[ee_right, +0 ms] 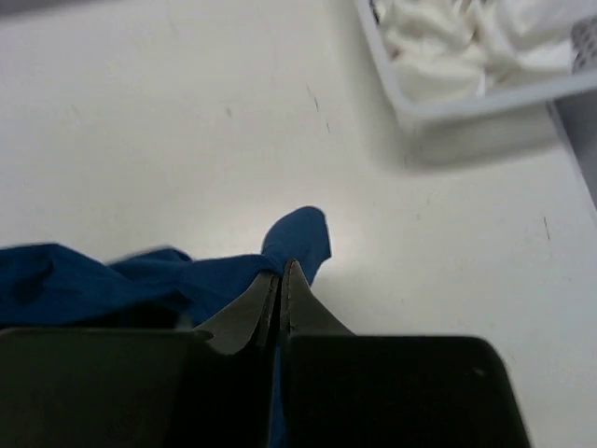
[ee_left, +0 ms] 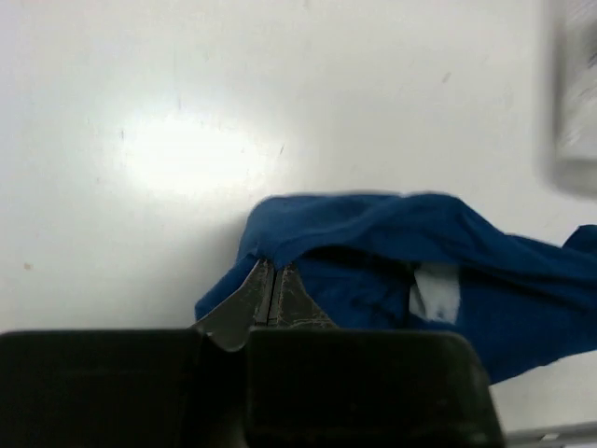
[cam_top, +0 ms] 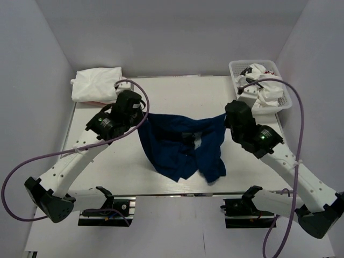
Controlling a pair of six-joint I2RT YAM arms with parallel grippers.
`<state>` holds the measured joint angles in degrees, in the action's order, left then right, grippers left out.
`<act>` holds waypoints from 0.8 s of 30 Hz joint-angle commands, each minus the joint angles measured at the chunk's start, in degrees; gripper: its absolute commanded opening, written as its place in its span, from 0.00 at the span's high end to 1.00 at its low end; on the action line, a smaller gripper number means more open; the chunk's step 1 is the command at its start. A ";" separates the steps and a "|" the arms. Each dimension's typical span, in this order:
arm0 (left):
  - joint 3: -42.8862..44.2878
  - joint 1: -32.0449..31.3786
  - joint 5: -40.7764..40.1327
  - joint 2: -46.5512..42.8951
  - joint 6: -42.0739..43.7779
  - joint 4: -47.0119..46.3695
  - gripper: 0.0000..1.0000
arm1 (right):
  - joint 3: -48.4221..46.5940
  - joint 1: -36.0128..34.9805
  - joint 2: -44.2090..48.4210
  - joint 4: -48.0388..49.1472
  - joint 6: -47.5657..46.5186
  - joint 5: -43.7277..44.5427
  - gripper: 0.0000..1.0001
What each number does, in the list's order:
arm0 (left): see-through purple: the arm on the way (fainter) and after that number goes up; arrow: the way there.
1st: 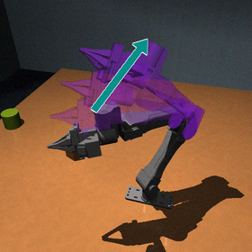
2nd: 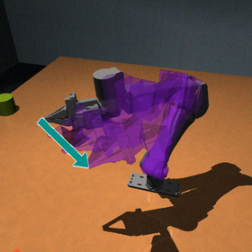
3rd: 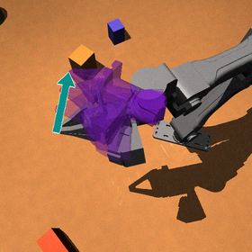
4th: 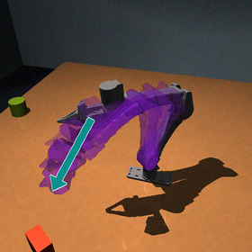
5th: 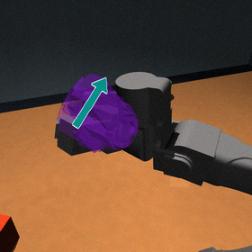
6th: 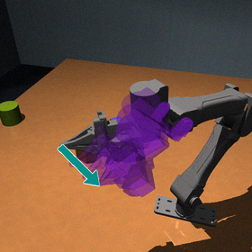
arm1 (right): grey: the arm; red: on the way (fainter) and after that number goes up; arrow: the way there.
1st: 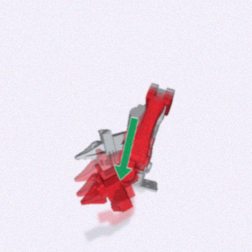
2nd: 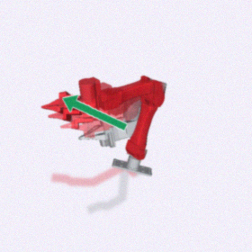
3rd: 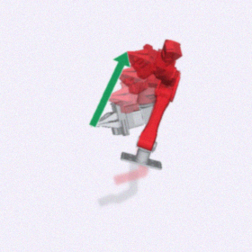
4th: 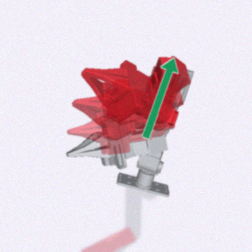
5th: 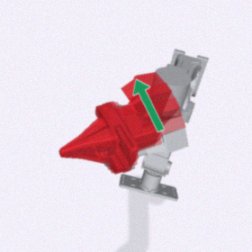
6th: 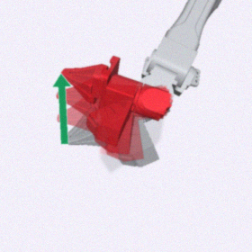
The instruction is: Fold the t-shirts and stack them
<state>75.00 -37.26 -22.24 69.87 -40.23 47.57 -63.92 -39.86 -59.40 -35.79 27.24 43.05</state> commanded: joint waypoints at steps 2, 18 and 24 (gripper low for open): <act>9.09 -0.10 -5.97 -3.50 6.45 -0.10 1.00 | -6.74 0.13 3.50 8.80 -9.03 7.76 1.00; 24.04 0.52 13.97 -19.68 23.88 -18.91 1.00 | -31.07 0.04 10.70 21.64 -25.31 -6.04 1.00; 32.48 1.04 17.41 -18.98 24.93 -16.64 1.00 | -39.25 0.04 9.92 20.15 -26.63 -13.69 1.00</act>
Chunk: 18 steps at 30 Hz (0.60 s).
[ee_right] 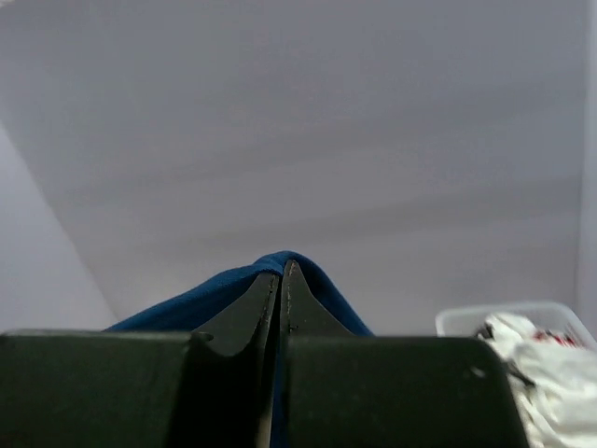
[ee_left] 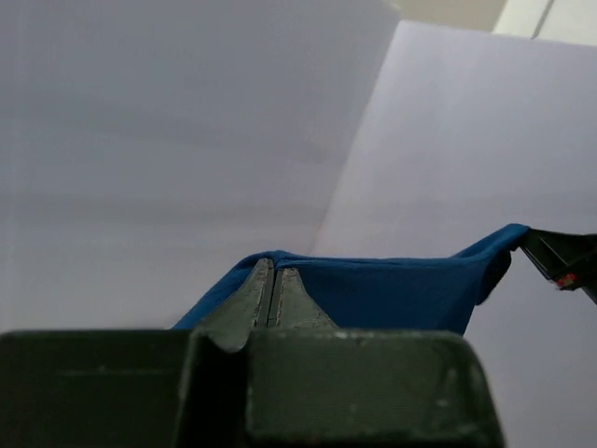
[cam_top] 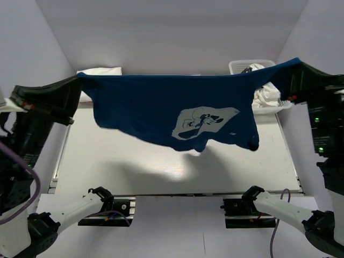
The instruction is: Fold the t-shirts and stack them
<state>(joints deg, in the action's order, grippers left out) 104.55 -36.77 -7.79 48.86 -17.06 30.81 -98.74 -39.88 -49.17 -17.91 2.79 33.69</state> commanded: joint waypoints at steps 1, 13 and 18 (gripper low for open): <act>3.81 0.56 3.48 2.03 2.29 0.13 1.00 | -5.84 -0.02 -0.66 2.01 -2.35 -5.99 1.00; 2.95 0.56 2.62 5.01 1.42 0.21 1.00 | -9.10 -0.11 -5.49 4.11 -7.00 -5.05 1.00; -3.64 0.04 -13.08 10.63 0.10 2.58 1.00 | -1.38 0.06 -11.37 8.22 -11.91 5.03 1.00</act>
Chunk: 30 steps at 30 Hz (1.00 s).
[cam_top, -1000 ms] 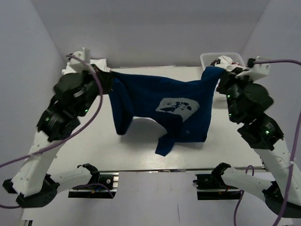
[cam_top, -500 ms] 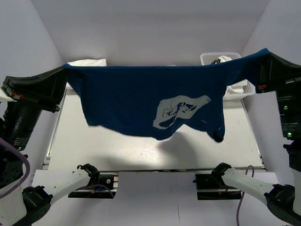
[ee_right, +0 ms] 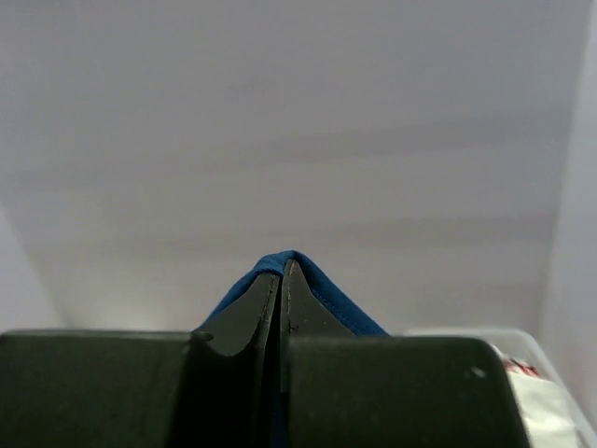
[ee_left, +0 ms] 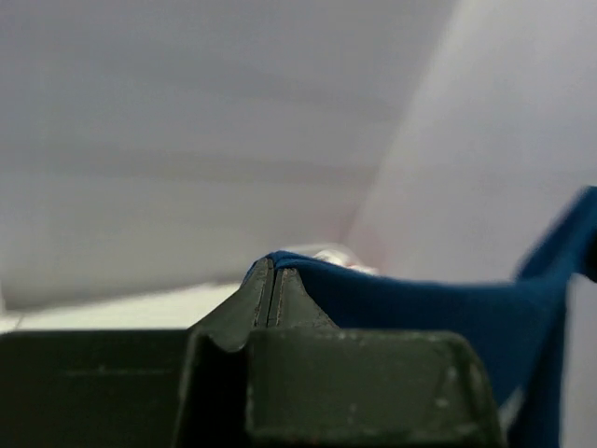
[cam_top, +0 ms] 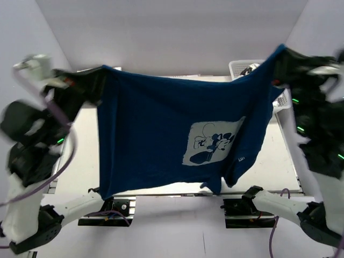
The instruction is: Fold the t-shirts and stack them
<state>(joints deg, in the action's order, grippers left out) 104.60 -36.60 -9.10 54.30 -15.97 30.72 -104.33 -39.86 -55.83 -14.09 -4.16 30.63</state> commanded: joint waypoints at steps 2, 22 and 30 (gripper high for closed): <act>-6.06 0.56 -20.76 9.40 -2.22 3.73 1.00 | 9.72 0.22 -6.30 7.92 -7.42 12.05 1.00; 1.19 17.78 -14.72 62.64 -1.36 -7.95 1.00 | -4.43 16.65 -60.42 18.12 -4.71 6.47 1.00; 35.94 24.46 -9.56 92.38 -2.92 -21.09 0.13 | -25.54 20.69 -91.14 48.10 -12.52 -1.43 0.86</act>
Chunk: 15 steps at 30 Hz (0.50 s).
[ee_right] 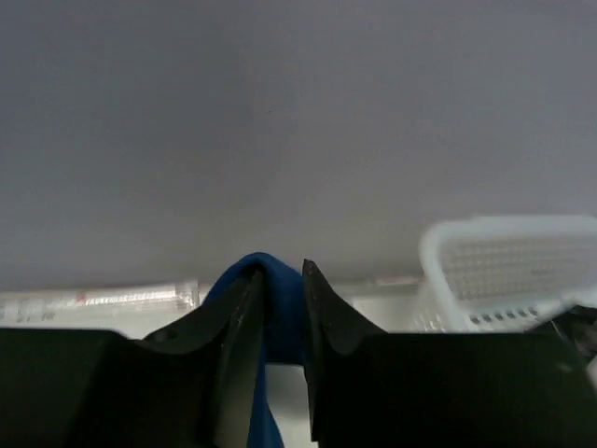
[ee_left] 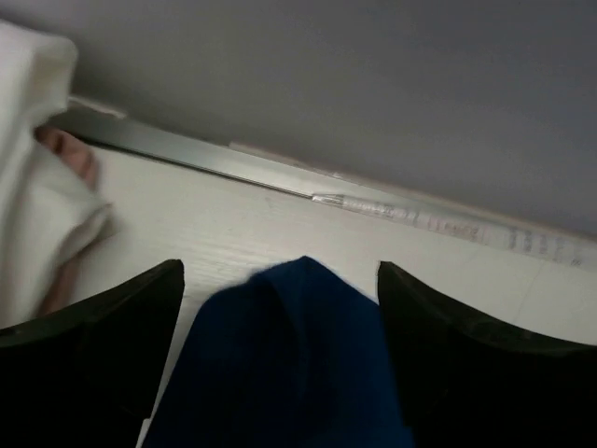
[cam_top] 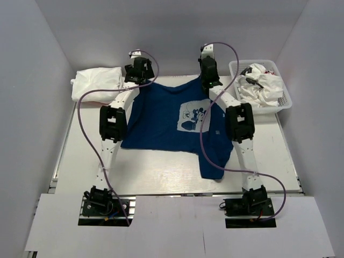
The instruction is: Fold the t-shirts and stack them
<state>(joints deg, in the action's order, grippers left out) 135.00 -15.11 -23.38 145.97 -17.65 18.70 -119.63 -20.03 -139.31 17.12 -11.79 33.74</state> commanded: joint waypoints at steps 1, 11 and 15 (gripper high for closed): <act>5.54 4.20 8.48 0.72 -4.21 -10.42 0.00 | -10.44 0.96 -7.74 20.46 -5.17 -7.78 0.68; -11.68 3.34 23.63 -18.60 -2.13 -7.82 0.00 | 4.47 0.17 15.78 -11.37 9.57 -20.63 0.10; -25.52 2.81 27.58 -28.44 -2.03 -3.76 0.00 | 16.65 0.26 29.14 -24.67 20.89 -23.36 0.10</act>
<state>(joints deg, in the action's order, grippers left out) 116.27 -11.35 -1.76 127.90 -20.12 12.34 -109.25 -19.79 -121.12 1.54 -1.41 14.61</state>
